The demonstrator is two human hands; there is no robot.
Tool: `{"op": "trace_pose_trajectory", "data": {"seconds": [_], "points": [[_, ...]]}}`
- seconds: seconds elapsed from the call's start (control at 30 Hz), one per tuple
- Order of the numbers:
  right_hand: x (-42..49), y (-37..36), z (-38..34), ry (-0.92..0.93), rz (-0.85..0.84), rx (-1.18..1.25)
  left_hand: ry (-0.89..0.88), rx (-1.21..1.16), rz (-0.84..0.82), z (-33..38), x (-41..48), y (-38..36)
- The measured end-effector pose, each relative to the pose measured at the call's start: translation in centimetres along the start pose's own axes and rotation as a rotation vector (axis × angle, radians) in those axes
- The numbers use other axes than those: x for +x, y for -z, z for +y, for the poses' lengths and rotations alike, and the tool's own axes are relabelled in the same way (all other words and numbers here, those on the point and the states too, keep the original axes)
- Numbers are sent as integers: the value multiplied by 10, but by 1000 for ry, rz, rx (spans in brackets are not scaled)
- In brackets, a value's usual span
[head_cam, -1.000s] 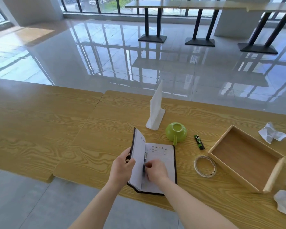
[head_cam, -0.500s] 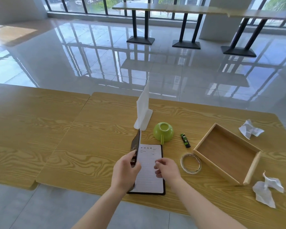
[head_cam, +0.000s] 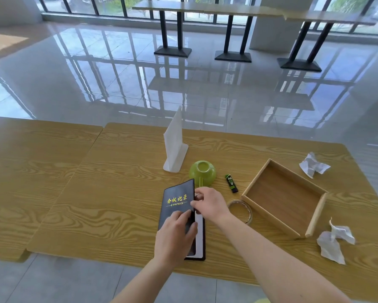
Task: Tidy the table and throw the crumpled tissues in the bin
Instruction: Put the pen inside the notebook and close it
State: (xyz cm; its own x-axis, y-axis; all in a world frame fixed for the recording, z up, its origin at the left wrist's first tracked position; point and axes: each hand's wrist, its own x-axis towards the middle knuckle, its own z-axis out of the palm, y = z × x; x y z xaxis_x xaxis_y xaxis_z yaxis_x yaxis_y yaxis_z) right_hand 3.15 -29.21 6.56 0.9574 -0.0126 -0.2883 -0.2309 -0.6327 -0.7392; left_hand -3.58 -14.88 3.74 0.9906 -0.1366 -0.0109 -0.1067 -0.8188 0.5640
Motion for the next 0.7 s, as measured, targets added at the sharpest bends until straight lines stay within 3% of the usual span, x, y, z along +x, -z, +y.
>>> {"op": "trace_pose_trajectory", "data": {"seconds": [0.17,0.47,0.7], "points": [[-3,-1,9,-2,60,-54,-111,77,-58,-30,-6,-1],[-10,-14,26,3,86,-115,-17,327,-223,-55,-3,-8],[-14,-18,42,-112,5,-146,120,37,-187,-54,2,-14]]}}
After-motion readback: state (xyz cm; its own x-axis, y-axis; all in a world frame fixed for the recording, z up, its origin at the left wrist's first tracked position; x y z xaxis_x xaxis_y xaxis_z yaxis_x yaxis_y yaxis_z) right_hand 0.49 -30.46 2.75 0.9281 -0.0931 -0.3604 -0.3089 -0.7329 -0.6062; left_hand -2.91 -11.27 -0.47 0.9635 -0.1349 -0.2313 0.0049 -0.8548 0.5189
